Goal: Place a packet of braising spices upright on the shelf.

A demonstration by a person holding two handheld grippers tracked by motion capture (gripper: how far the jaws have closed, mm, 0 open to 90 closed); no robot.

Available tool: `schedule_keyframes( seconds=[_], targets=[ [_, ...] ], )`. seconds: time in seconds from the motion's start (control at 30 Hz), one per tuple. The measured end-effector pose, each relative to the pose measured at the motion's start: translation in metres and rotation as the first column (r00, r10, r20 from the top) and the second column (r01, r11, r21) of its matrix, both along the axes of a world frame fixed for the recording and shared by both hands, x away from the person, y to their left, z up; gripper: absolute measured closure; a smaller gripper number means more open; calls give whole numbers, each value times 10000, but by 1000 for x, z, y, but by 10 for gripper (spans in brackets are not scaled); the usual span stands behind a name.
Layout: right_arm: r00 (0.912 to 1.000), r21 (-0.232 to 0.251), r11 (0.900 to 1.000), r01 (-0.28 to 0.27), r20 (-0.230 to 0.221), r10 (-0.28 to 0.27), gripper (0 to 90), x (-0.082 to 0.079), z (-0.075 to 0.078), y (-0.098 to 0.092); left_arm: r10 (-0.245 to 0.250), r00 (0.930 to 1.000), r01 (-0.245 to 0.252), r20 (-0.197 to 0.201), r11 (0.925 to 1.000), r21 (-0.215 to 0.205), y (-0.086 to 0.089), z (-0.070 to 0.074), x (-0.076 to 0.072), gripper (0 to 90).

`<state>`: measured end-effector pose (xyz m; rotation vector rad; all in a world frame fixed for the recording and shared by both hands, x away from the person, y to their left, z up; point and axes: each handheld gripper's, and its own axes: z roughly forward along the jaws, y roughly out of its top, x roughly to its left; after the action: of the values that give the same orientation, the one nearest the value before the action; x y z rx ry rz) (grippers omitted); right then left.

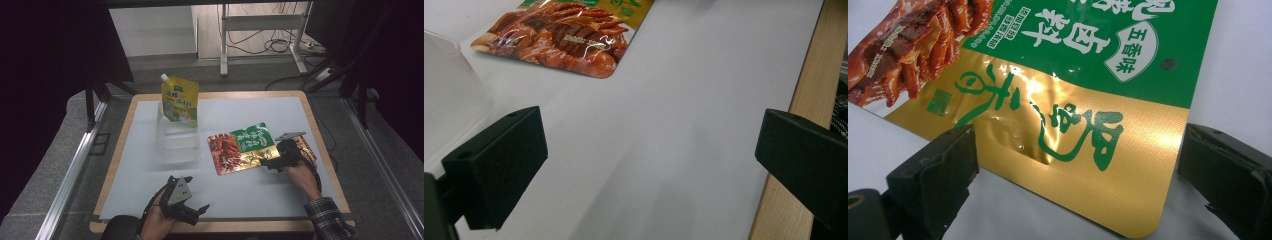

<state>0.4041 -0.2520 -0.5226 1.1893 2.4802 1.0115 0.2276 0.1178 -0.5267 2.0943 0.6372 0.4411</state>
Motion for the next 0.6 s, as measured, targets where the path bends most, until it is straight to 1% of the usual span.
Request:
schedule_keyframes(
  seconds=[0.23,0.47,0.6],
  targets=[
    [10000,286,9996,54,-56,-52,25,0,1,-1,-10,10000,10,4,10000,19,0,0,0,2],
    [9999,1032,9946,126,-55,-121,25,-1,8,-3,-34,10000,34,-19,10000,43,-1,0,0,2],
    [9998,1419,9897,177,-66,-169,25,-2,12,-3,-38,10000,38,-23,10000,50,-1,-1,0,2]
  ],
)
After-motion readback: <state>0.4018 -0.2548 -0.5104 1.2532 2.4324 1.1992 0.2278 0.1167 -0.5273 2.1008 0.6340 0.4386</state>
